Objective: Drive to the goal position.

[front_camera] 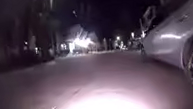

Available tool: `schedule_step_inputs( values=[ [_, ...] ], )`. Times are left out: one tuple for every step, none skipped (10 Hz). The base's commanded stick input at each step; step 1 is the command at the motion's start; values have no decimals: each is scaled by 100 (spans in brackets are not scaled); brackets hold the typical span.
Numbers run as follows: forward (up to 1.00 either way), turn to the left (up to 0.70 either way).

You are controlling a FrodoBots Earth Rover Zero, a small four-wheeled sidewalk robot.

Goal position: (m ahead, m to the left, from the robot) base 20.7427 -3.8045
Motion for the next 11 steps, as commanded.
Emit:
schedule_step_inputs(
  values=[
    [85,-34],
    [85,-34],
    [85,-25],
    [85,0],
    [85,-2],
    [85,-27],
    [85,-34],
    [85,-34],
    [85,-34],
    [85,-34],
    [83,-24]
  ],
)
